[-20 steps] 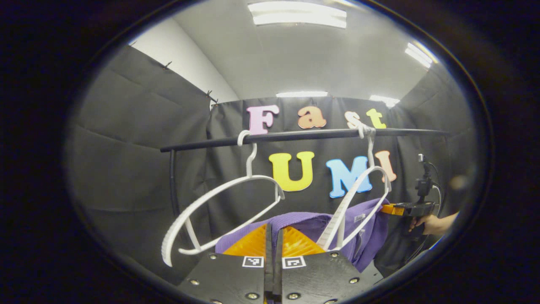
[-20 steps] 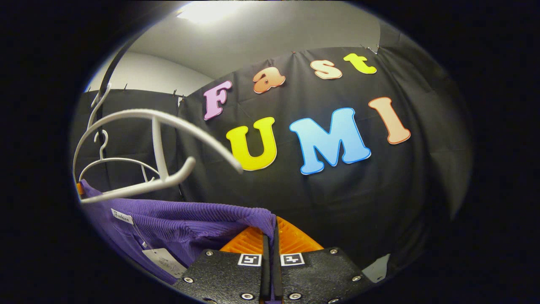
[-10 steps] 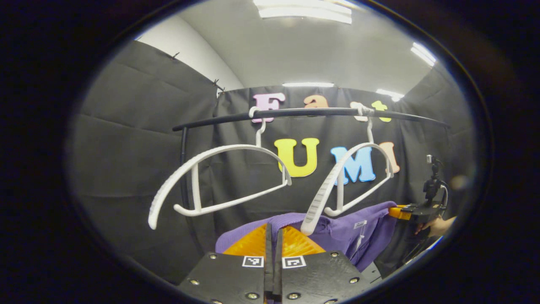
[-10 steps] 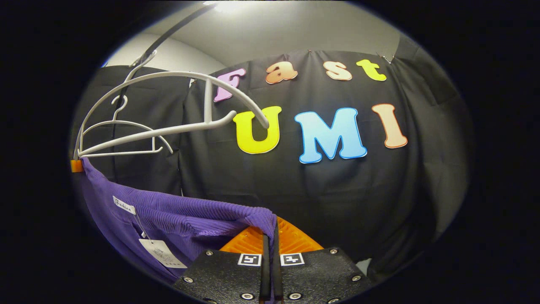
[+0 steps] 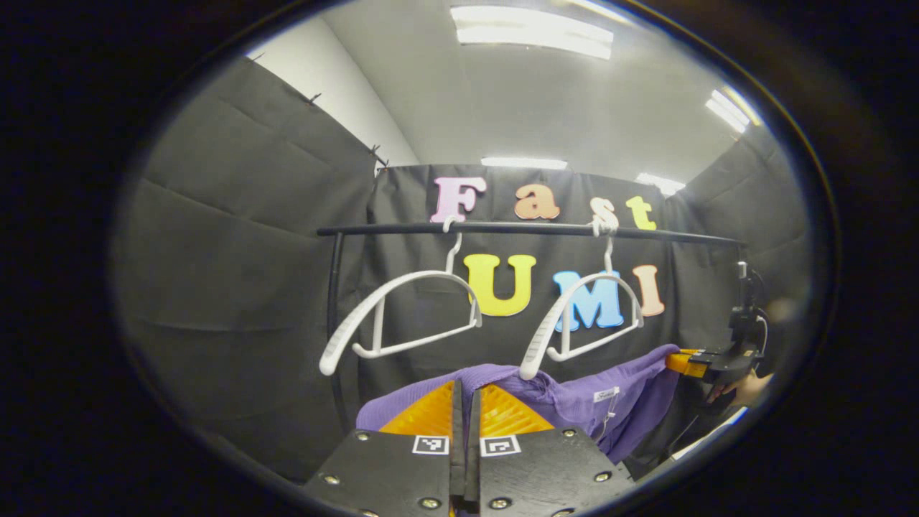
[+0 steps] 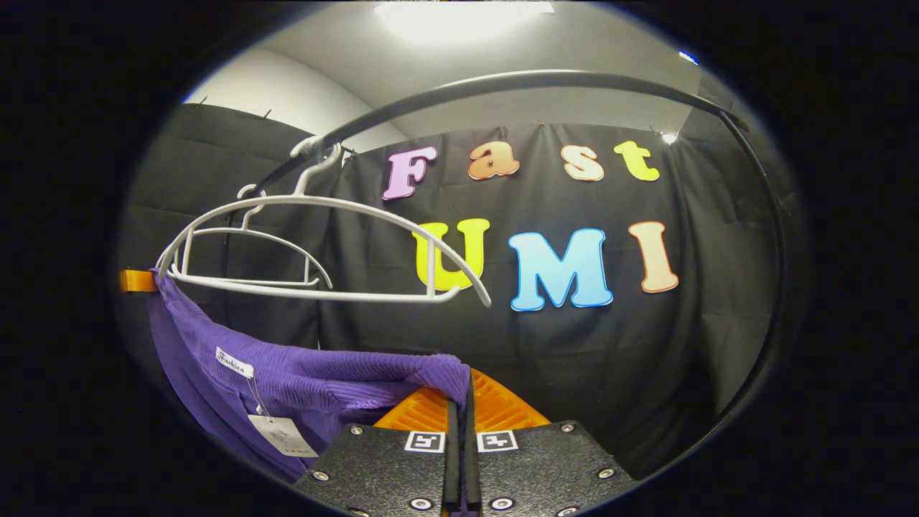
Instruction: Grasp the clothes on the hanger with both hands and then place them into the laundry hamper below.
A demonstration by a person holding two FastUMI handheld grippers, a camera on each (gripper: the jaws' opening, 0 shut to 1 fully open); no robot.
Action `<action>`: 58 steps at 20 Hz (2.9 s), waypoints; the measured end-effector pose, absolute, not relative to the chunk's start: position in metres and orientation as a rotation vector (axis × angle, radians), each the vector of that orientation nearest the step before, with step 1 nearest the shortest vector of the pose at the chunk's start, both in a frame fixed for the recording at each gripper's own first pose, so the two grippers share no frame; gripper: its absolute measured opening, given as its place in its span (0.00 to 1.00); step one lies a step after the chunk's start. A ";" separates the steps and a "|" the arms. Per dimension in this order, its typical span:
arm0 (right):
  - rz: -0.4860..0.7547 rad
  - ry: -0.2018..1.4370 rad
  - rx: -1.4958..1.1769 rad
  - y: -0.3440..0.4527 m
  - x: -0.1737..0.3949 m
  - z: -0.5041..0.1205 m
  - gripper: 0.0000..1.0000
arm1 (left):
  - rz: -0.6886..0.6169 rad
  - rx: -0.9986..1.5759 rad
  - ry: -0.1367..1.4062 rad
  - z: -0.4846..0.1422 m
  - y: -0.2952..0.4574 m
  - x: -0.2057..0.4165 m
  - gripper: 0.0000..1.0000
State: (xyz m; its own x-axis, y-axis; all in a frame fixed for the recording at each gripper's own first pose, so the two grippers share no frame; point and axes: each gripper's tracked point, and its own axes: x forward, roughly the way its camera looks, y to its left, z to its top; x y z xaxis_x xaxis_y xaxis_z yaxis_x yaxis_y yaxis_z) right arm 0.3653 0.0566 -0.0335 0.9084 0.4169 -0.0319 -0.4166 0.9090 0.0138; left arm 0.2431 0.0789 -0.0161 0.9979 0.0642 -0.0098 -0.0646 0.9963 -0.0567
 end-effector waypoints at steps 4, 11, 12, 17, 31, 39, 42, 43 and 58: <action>0.437 -0.011 0.013 0.068 0.328 -0.009 0.02 | 0.022 -0.054 -0.007 -0.003 0.076 0.218 0.01; 0.461 -0.071 -0.005 0.098 0.263 0.030 0.02 | -0.034 -0.100 -0.044 0.014 0.080 0.177 0.01; 0.470 -0.078 -0.003 0.104 0.253 0.036 0.02 | -0.052 -0.099 -0.055 0.019 0.075 0.174 0.01; 0.520 -0.105 0.002 0.127 0.213 0.060 0.02 | -0.146 -0.115 -0.095 0.036 0.044 0.163 0.01; 0.609 0.070 -0.044 0.169 0.117 -0.021 0.02 | -0.252 -0.217 0.061 -0.051 -0.044 0.153 0.06; 0.591 0.272 -0.064 0.159 0.108 -0.120 0.02 | -0.218 -0.208 0.253 -0.161 -0.054 0.141 0.01; 0.577 0.342 -0.083 0.154 0.107 -0.156 0.02 | -0.193 -0.193 0.325 -0.203 -0.055 0.147 0.05; 0.577 0.357 -0.101 0.151 0.105 -0.166 0.02 | -0.188 -0.180 0.351 -0.215 -0.057 0.147 0.05; 0.535 0.702 -0.241 0.119 0.051 -0.316 0.02 | -0.147 -0.063 0.637 -0.334 -0.055 0.109 0.01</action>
State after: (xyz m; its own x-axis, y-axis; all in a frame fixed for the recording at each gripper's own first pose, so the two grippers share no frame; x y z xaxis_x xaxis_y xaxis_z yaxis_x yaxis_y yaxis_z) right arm 0.0513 0.1190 -0.3163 0.6367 0.3846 -0.6684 -0.5422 0.8396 -0.0334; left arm 0.1093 -0.0551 -0.3344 0.7941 -0.1564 -0.5874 0.1178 0.9876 -0.1037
